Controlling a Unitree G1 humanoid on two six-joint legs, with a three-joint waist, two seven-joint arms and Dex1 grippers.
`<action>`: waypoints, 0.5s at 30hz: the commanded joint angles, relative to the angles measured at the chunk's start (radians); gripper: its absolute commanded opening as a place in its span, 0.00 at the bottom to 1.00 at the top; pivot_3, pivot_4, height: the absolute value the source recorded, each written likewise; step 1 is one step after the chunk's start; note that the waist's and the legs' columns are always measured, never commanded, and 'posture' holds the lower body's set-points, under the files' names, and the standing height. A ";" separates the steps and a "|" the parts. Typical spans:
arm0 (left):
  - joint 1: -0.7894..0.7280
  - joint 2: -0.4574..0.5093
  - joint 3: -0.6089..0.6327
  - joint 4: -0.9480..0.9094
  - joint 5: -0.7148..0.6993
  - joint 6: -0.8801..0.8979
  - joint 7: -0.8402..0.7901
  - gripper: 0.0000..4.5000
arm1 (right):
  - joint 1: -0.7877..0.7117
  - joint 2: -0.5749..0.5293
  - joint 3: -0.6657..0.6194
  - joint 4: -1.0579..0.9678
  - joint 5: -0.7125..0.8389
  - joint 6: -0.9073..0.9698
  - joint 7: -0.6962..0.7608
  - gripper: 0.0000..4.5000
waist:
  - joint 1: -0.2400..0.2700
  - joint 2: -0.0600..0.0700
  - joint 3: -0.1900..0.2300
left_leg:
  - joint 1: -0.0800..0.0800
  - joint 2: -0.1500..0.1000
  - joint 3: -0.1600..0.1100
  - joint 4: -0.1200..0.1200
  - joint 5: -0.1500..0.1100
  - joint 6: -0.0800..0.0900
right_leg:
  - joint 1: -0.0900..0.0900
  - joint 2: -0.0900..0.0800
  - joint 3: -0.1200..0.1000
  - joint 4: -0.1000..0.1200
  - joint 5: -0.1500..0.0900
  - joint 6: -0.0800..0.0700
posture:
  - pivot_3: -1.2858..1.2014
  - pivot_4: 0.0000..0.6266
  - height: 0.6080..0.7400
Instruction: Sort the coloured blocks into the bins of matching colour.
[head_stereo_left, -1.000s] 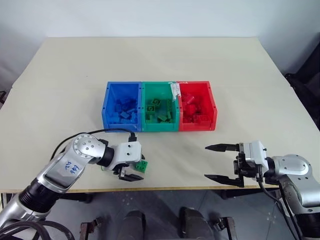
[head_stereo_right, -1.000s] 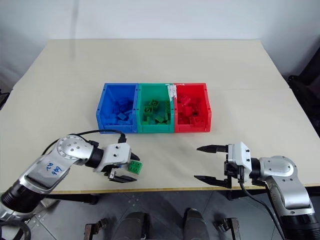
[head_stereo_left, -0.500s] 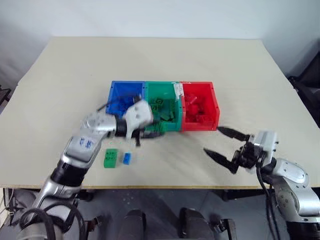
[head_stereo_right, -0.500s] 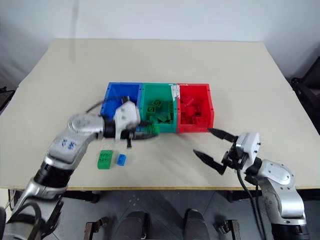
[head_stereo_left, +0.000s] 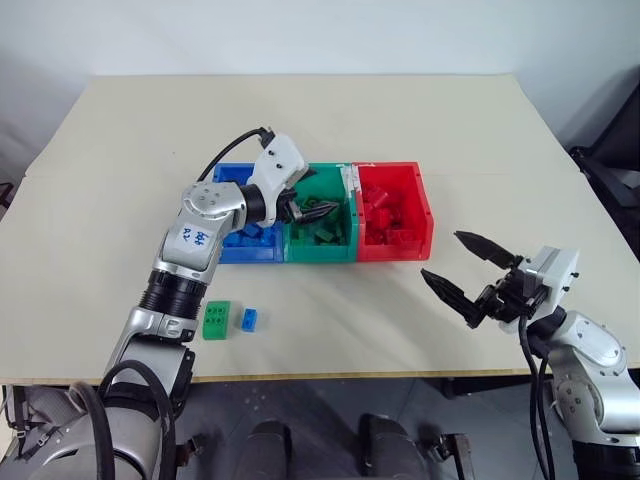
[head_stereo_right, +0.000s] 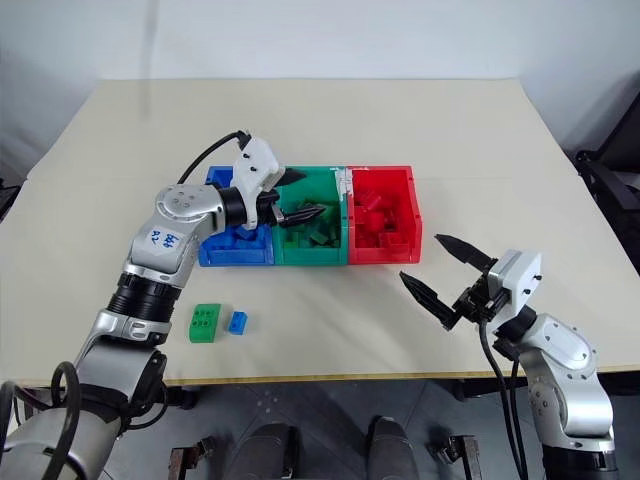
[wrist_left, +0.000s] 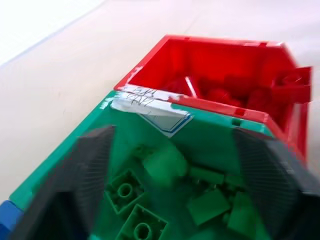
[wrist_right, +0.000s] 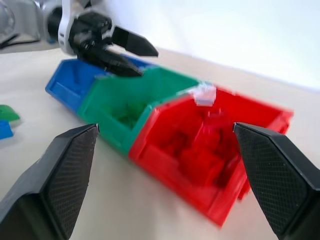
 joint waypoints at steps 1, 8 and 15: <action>0.134 0.065 0.128 -0.140 -0.089 -0.124 -0.065 0.99 | -0.056 -0.019 0.019 0.020 0.009 -0.009 0.053 1.00 | -0.009 0.000 0.000 | 0.000 0.000 0.000 0.000 0.000 0.000 | 0.000 0.000 0.000 0.000 0.000 0.000 | 0.52 0.24 1.00; 0.695 0.304 0.551 -0.420 -0.310 -0.118 -0.225 0.99 | -0.202 -0.076 0.179 0.136 -0.017 -0.002 0.310 1.00 | -0.048 0.000 0.000 | 0.001 0.002 0.000 -0.002 0.000 0.000 | -0.002 0.002 0.002 0.000 -0.001 -0.002 | 0.52 0.24 1.00; 1.040 0.328 0.797 -0.429 -0.334 -0.133 -0.225 0.99 | -0.299 -0.072 0.280 0.228 -0.048 -0.019 0.460 1.00 | -0.020 0.000 0.000 | 0.001 0.001 0.000 -0.001 -0.003 0.001 | 0.000 -0.001 0.001 0.000 -0.001 -0.002 | 0.52 0.24 1.00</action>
